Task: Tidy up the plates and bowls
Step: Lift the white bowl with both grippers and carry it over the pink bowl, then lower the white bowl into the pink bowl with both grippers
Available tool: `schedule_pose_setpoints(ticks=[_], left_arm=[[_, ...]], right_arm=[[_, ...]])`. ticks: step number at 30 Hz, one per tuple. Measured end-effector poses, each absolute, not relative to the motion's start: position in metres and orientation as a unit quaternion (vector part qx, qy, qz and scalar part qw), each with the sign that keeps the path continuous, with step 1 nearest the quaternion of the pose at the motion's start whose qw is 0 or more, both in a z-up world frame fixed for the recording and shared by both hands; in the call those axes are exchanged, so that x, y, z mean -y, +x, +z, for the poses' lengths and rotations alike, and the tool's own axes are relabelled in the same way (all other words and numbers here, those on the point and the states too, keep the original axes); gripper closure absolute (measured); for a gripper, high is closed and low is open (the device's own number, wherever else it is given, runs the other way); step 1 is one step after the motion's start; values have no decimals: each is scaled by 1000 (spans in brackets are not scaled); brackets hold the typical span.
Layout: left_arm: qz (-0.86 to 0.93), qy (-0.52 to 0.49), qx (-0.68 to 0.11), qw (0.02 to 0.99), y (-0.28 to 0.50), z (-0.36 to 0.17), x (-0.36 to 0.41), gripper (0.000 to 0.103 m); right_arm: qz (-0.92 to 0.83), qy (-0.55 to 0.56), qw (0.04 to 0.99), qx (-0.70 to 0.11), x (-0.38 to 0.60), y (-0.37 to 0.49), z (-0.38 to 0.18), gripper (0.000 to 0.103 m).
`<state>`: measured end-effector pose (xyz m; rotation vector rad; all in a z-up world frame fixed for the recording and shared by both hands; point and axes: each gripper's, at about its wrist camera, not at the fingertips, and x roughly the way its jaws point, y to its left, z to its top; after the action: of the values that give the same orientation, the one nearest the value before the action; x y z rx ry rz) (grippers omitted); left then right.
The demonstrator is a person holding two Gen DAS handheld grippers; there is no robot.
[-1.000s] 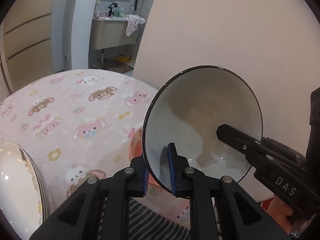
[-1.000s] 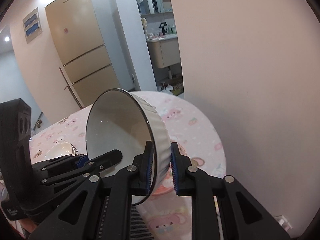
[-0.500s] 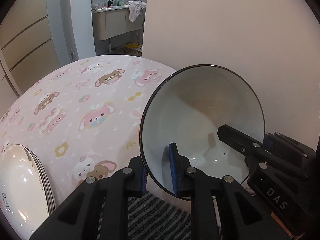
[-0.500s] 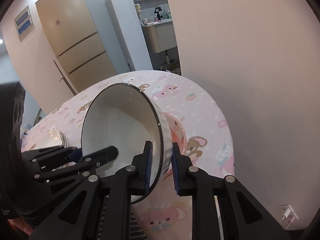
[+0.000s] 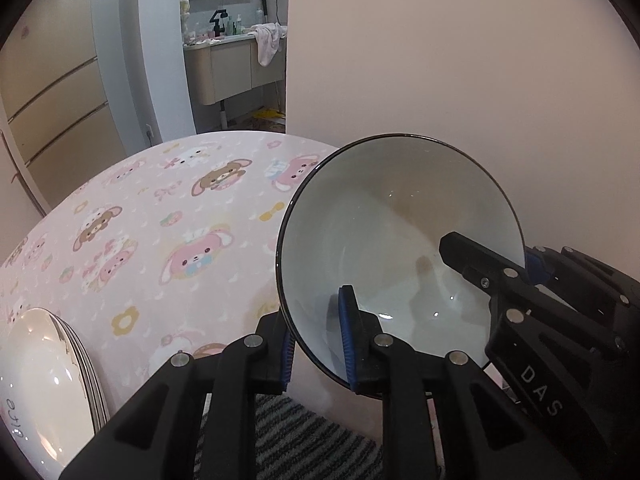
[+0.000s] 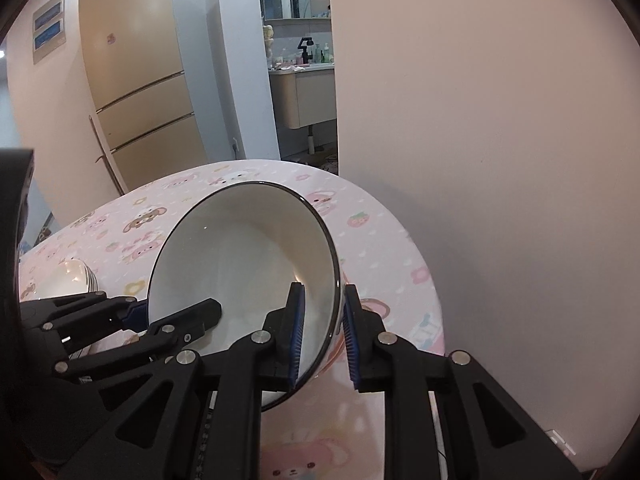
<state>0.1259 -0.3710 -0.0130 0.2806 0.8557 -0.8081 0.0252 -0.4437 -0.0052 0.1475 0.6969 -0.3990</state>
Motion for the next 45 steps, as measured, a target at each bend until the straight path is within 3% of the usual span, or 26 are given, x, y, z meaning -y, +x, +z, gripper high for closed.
schedule_pose_setpoints(ticks=[14,37,39,42,45], left_arm=[[-375,153,-343,848,117,-18,377,82],[-375,84,-339,859,121,-21,371,78],[-379,72,-343,856,124,-20,368,78],[-367,71,-327,868,124,-16,364,78],[-367,90,-311,872,121,-9,364,73]], right_arm=[[-194,82,913,-350,455,31,-19,86],[-132,147,917,-347,486,41,-15,85],[-128,151,916,-348,489,43,-17,86],[-118,173,913,-350,498,45,-22,95],[-102,191,915,-341,504,42,-23,96]])
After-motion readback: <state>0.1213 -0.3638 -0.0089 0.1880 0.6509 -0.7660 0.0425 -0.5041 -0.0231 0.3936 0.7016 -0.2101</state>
